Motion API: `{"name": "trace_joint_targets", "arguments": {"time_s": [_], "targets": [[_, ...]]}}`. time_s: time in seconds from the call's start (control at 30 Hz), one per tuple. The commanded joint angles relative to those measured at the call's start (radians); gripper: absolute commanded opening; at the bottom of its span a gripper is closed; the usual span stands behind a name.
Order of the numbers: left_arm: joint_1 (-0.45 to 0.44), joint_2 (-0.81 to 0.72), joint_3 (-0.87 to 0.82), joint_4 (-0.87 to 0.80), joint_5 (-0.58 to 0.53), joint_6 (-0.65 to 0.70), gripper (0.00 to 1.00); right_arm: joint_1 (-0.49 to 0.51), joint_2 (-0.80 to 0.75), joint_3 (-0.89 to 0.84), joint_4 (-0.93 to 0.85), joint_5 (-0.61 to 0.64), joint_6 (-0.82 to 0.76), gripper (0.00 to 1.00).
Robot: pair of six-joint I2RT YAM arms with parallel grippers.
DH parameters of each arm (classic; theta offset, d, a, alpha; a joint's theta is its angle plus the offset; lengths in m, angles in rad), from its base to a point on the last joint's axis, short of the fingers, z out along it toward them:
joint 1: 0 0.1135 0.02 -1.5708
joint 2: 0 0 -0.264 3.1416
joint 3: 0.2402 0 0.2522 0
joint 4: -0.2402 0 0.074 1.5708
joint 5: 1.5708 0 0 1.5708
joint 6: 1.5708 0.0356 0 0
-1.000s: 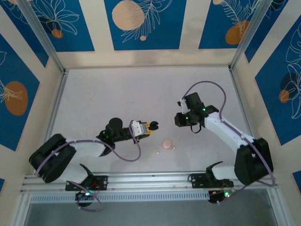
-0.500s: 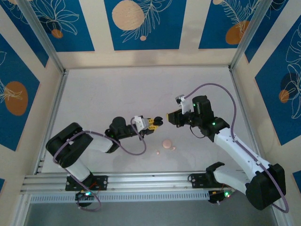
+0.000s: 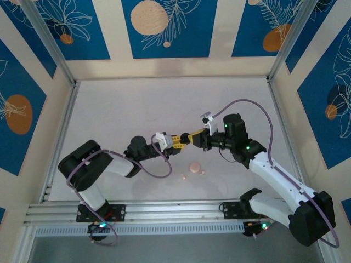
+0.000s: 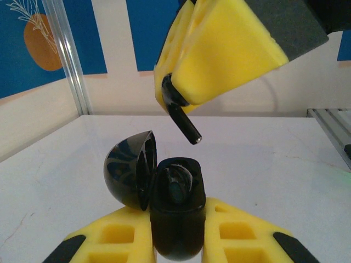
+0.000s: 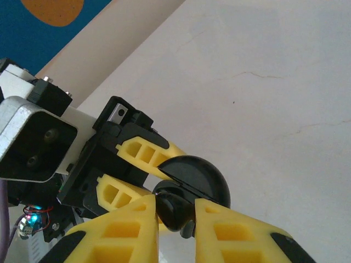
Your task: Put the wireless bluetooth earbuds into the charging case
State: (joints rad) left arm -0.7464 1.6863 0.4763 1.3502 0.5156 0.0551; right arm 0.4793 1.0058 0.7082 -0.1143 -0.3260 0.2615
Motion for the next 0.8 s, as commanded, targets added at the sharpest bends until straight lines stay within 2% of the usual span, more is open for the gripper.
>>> {"name": "trace_joint_targets", "arguments": {"time_s": [0.0,0.77], "targets": [[0.008,0.001,0.027,0.056,0.026,-0.027,0.19,0.009,-0.006,-0.01,0.04,-0.018,-0.016,0.19],[0.008,-0.033,0.039,0.056,0.032,-0.064,0.19,0.022,0.025,-0.036,0.07,-0.009,-0.03,0.19]]}}
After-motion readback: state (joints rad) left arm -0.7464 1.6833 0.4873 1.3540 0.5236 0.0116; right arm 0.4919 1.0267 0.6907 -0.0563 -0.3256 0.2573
